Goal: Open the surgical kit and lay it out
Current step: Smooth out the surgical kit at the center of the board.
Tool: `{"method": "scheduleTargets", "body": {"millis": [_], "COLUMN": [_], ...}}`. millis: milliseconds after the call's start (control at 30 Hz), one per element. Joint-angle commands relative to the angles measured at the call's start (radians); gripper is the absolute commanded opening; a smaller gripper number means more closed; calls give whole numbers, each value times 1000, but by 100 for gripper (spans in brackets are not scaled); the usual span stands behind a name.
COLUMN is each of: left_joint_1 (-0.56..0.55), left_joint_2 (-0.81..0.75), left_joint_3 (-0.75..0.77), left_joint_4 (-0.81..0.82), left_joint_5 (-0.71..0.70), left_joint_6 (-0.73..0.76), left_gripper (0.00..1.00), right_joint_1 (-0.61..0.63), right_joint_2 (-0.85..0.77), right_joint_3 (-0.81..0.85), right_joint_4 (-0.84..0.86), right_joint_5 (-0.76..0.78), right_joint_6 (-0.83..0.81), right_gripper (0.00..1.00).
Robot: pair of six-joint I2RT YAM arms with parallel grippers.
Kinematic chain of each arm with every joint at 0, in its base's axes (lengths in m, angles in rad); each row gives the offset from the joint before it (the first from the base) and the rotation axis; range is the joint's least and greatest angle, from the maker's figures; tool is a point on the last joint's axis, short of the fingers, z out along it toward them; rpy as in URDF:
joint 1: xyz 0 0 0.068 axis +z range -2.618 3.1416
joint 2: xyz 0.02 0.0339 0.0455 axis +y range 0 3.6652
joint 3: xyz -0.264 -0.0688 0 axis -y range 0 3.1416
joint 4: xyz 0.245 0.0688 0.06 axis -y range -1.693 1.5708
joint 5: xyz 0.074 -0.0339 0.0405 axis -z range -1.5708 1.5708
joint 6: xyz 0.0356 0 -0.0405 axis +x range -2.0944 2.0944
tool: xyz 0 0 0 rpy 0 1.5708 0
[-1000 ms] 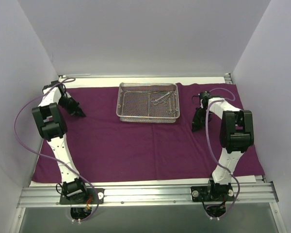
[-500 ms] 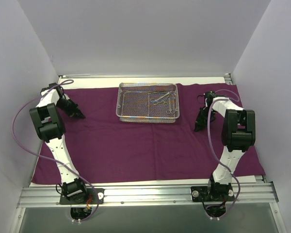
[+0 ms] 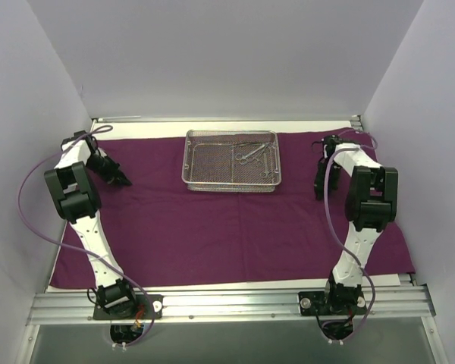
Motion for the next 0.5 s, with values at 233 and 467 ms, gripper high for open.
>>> {"method": "scheduleTargets", "body": {"millis": [233,467], "left_joint_1": [2,-20], "left_joint_2": [-102,-16], "left_joint_3": [-49,12], "left_joint_4": [36,28], "left_joint_5": [-125,-76], "left_joint_6": [19,8], "left_gripper": [3,3], "right_joint_1": [-35,-45], "right_joint_2": [68,250], "right_joint_3": [284,383], "right_joint_4": [-14,37], "right_joint_5": [66,10], "right_joint_6": [-7,22], "right_gripper": [5,4]}}
